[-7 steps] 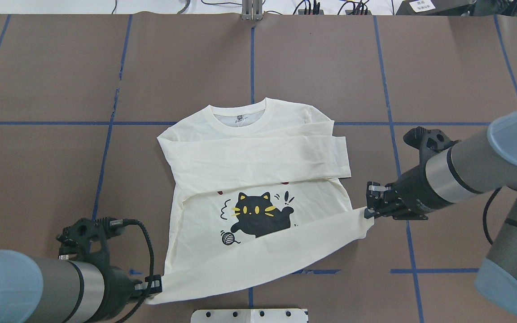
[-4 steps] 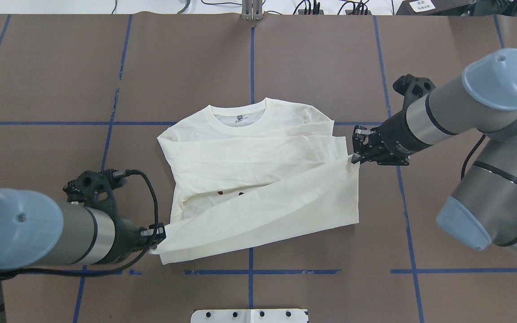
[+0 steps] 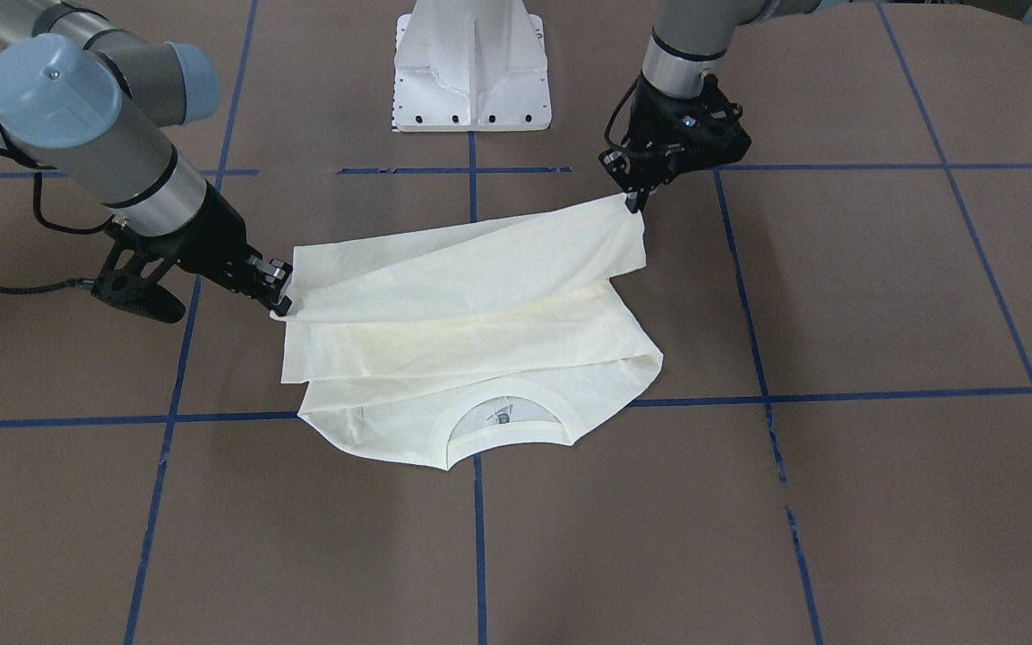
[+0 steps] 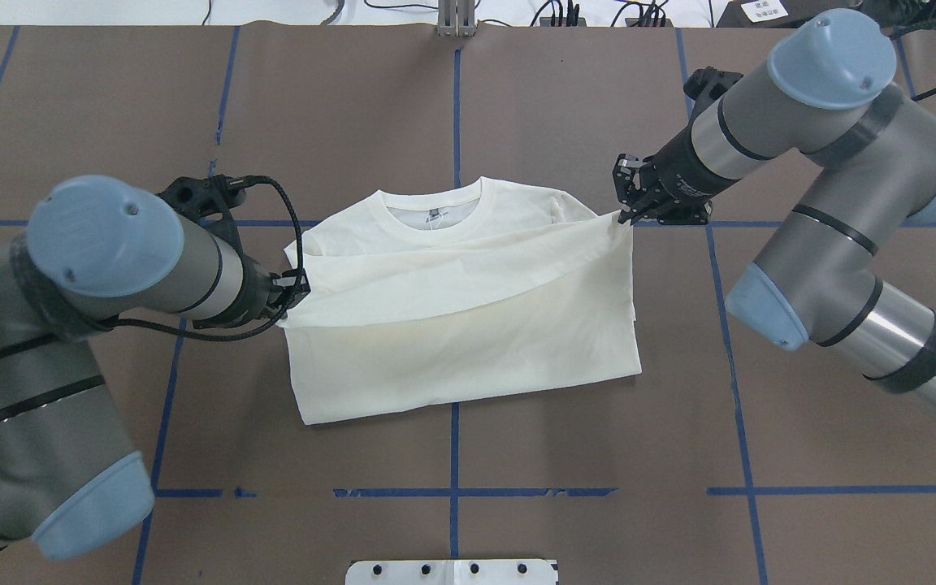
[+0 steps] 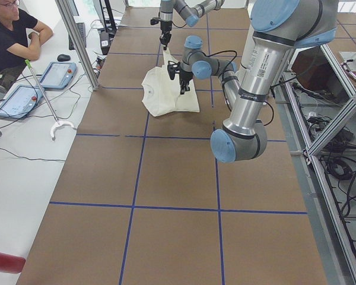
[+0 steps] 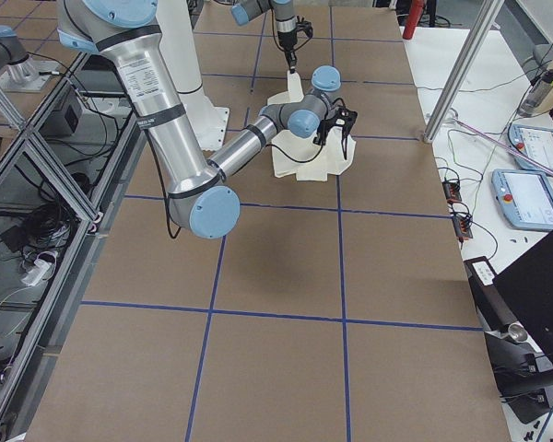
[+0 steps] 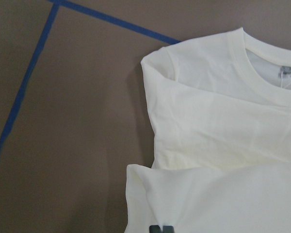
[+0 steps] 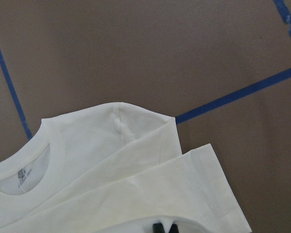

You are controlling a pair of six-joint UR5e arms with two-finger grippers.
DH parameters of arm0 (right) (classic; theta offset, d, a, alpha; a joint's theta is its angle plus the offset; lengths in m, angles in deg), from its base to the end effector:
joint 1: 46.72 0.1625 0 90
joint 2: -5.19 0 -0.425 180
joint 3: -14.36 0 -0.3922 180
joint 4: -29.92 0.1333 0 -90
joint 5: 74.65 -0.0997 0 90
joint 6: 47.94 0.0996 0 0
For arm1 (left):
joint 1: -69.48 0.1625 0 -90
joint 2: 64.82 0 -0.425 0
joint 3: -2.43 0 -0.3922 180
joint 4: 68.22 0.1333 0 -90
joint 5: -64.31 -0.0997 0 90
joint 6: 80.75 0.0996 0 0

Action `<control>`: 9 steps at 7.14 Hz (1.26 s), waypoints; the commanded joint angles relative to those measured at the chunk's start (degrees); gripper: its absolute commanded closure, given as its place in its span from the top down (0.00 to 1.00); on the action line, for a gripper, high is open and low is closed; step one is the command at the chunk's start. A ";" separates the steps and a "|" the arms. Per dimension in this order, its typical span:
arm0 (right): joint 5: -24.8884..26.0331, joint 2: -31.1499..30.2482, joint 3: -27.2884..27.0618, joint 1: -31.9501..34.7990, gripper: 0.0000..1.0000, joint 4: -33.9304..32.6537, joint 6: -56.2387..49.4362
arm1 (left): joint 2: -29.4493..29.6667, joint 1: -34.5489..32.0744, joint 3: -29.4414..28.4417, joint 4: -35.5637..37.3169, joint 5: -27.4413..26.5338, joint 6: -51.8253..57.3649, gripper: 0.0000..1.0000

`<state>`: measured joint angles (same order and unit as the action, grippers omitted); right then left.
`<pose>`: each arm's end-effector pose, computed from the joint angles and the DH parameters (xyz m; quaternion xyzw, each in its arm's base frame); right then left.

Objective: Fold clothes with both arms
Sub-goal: 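Lift the hem with both grippers and fold it toward the collar, then hold the folded hem at the collar with both grippers, then release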

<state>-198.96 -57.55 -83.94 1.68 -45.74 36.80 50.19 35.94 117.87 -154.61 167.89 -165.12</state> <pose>-0.3678 -0.5305 0.2889 -0.0567 -0.4804 0.2028 0.8514 0.4129 -0.4056 0.2387 0.0301 0.4082 -0.1741 0.8956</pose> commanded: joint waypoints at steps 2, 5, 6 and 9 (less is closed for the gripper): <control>1.18 3.33 7.16 0.65 0.00 0.07 -0.19 | 2.24 -3.98 -13.28 -10.78 -0.05 3.34 0.00; 1.80 4.47 15.99 0.47 0.00 10.20 -0.01 | 2.50 -5.57 -20.49 -18.62 -0.14 3.43 0.00; 1.88 4.56 18.82 0.38 0.00 13.57 -0.01 | 2.59 -5.57 -21.30 -19.34 -0.22 3.43 0.00; 1.88 5.70 18.94 0.30 0.00 13.96 0.52 | 3.38 -5.57 -21.30 -19.26 -0.23 3.43 0.00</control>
<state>-197.08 -52.53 -65.20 2.04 -31.99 37.14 53.28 30.39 96.63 -173.80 167.67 -161.76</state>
